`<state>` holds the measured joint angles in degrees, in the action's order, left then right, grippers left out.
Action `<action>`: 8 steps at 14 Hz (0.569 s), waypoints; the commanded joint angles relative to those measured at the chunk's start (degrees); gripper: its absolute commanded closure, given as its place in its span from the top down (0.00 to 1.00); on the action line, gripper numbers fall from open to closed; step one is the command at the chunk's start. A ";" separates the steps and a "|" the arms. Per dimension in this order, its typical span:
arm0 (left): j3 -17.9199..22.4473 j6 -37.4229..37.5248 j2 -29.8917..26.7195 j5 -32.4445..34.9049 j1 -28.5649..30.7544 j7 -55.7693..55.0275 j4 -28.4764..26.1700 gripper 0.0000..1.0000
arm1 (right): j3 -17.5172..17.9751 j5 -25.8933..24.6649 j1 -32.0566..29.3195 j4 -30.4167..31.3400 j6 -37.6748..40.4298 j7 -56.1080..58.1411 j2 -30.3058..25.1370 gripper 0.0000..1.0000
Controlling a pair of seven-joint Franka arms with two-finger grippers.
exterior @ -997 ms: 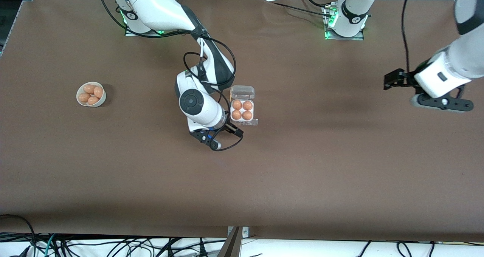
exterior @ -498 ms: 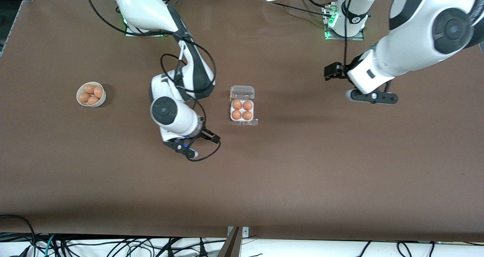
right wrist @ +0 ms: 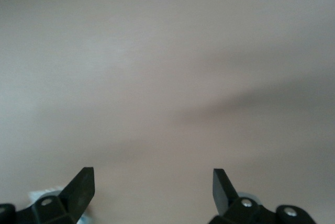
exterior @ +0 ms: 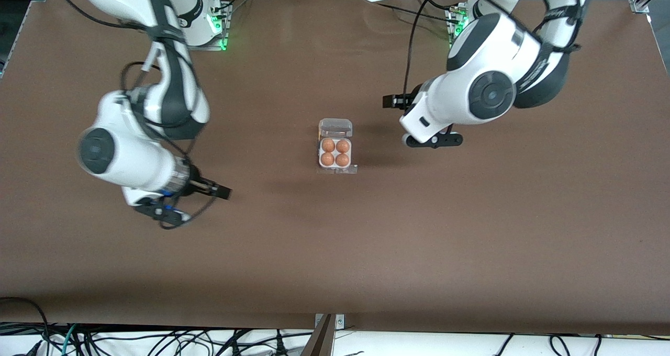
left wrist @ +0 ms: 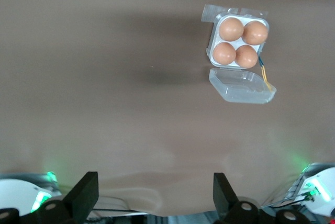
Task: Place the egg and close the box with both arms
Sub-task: 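Raise the right gripper away while the left gripper reaches the carton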
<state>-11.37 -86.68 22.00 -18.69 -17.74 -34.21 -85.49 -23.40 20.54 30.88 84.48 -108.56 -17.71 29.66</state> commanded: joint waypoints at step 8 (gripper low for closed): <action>0.47 1.25 11.04 -5.48 -7.39 -8.07 6.03 0.02 | 22.51 -21.14 -24.10 9.83 12.04 7.50 -23.23 1.00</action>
<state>-11.43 -86.68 31.34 -22.95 -23.60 -41.42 -81.94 -4.44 1.28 10.80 91.04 -98.83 -12.09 11.92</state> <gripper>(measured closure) 0.692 0.000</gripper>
